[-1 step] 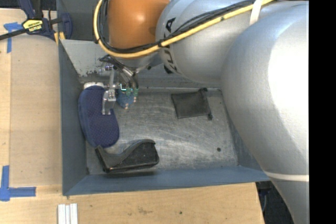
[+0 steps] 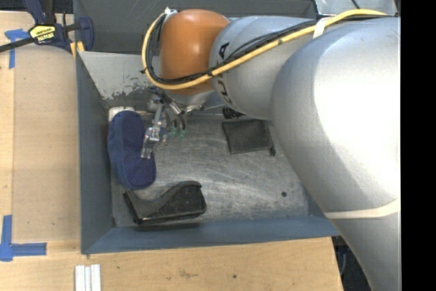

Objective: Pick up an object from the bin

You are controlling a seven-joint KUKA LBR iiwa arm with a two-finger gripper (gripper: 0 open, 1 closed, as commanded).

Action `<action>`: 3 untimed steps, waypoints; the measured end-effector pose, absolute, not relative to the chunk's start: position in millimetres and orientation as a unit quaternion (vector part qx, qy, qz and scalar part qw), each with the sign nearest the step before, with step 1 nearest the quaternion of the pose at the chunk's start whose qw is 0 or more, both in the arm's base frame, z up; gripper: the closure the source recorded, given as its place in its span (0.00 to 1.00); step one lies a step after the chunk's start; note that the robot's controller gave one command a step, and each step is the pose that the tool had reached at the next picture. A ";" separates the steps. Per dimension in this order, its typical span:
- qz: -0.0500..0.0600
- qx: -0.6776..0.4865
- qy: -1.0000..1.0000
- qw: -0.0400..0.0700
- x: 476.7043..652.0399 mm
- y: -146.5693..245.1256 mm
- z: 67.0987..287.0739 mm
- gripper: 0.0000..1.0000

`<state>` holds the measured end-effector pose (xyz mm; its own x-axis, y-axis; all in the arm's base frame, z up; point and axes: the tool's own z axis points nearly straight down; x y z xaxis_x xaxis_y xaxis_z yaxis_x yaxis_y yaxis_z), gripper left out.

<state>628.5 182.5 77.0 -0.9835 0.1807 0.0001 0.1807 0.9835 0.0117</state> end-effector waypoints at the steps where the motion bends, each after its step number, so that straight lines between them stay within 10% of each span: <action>1: 0.003 0.088 0.996 -0.001 628.6 182.0 80.1 1.00; 2: 0.001 0.054 0.999 0.005 613.0 172.0 212.8 1.00; 3: 0.000 -0.149 0.989 -0.002 592.7 147.0 126.3 1.00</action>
Offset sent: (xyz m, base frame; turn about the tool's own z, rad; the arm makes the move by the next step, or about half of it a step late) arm 0.0000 0.0000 0.0000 0.0000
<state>592.7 147.0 126.3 -0.9559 -0.2938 0.0036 -0.2938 0.9559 0.0002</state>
